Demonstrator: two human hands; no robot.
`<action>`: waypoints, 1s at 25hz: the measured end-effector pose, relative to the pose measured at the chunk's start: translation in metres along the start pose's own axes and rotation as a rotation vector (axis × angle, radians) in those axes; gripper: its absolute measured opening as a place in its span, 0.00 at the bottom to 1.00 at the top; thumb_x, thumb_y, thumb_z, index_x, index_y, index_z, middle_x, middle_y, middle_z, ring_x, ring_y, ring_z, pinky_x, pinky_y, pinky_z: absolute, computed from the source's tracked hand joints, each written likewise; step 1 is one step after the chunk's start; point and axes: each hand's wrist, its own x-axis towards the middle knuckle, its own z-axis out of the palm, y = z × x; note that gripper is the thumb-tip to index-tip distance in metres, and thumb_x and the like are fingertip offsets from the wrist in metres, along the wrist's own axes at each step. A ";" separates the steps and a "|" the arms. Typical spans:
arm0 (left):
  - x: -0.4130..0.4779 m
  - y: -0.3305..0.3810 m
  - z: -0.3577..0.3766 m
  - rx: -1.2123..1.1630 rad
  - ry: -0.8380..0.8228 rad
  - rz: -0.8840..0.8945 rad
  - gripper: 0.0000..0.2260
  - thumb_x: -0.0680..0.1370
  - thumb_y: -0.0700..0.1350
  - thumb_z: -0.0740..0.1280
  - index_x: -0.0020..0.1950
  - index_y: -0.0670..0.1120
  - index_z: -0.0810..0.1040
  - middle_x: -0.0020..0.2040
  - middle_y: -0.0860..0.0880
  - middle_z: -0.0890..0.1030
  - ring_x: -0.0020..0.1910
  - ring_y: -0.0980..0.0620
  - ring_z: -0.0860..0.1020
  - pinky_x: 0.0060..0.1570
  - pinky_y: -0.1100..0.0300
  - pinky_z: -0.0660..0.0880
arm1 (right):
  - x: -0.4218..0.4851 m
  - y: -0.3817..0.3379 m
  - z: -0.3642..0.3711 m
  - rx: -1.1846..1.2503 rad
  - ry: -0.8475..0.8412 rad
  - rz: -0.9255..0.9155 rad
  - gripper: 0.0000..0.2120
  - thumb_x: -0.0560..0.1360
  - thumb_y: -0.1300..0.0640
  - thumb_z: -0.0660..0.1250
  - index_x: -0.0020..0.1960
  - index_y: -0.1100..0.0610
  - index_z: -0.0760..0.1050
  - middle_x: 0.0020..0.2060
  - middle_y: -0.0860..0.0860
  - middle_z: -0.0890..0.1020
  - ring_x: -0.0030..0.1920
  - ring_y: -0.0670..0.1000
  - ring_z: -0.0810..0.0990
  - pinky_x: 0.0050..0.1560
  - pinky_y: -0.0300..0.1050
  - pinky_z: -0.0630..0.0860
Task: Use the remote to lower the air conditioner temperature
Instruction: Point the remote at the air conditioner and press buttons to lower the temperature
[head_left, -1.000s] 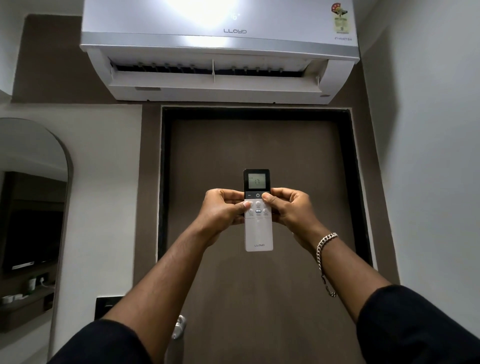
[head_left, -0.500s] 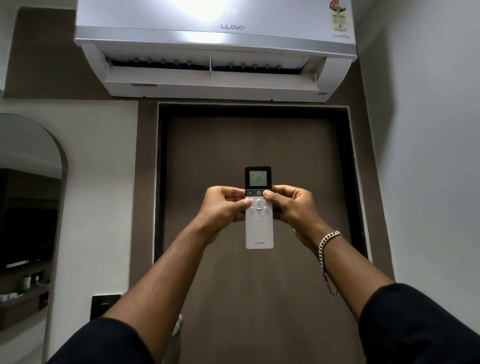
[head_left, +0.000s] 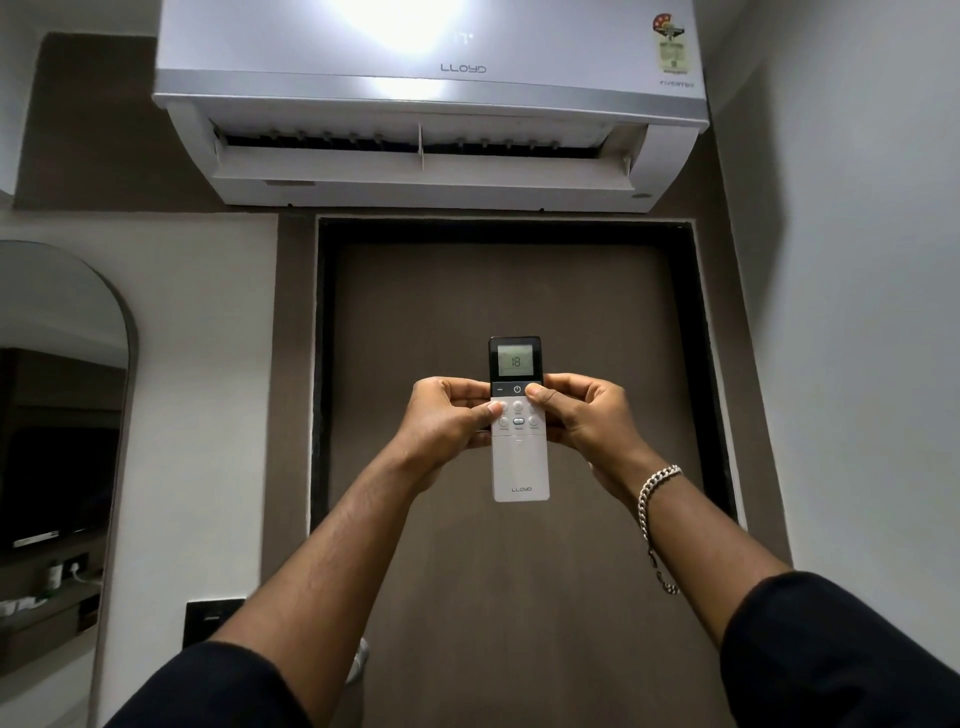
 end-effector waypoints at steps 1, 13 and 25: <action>0.000 0.000 0.000 0.003 0.007 0.001 0.07 0.74 0.40 0.71 0.51 0.42 0.79 0.48 0.42 0.85 0.47 0.47 0.85 0.41 0.58 0.83 | 0.000 -0.001 0.000 0.005 0.003 -0.006 0.03 0.74 0.61 0.70 0.48 0.58 0.80 0.42 0.54 0.86 0.38 0.46 0.87 0.36 0.37 0.83; -0.001 0.003 -0.006 -0.003 0.012 0.004 0.08 0.74 0.40 0.71 0.52 0.42 0.79 0.49 0.42 0.85 0.47 0.48 0.85 0.41 0.58 0.83 | 0.001 -0.004 0.007 0.003 0.000 -0.008 0.05 0.75 0.62 0.70 0.50 0.60 0.80 0.43 0.55 0.86 0.39 0.47 0.87 0.39 0.39 0.84; -0.002 -0.004 -0.016 0.009 0.002 0.003 0.07 0.74 0.40 0.71 0.51 0.44 0.80 0.48 0.45 0.86 0.46 0.51 0.86 0.39 0.61 0.82 | 0.004 0.007 0.007 0.024 -0.030 0.030 0.07 0.74 0.61 0.70 0.52 0.59 0.80 0.45 0.55 0.87 0.43 0.50 0.88 0.42 0.43 0.85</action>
